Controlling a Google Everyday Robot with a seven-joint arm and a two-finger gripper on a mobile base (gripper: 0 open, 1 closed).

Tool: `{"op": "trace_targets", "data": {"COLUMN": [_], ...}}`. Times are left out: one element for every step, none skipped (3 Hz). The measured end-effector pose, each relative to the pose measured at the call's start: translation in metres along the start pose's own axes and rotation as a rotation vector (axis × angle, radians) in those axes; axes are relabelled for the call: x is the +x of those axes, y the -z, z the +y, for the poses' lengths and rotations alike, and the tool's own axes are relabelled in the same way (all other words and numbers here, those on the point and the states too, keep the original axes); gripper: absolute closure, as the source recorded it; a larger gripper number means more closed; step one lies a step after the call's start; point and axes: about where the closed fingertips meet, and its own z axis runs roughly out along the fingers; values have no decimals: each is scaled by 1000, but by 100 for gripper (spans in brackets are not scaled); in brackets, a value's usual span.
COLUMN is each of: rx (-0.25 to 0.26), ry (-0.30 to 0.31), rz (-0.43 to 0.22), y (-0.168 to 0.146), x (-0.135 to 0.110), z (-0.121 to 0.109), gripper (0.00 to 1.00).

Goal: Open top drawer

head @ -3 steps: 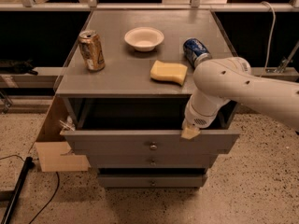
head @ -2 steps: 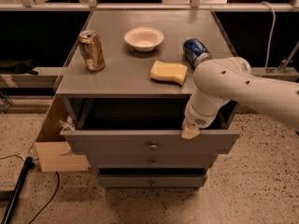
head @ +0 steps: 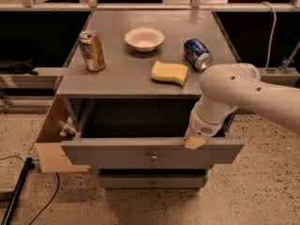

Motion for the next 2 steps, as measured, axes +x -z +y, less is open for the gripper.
{"op": "trace_targets", "data": {"rx": [0,0], "ry": [0,0], "rz": [0,0], "y": [0,0], "x": [0,0], "z": [0,0], "gripper": [100,81]}}
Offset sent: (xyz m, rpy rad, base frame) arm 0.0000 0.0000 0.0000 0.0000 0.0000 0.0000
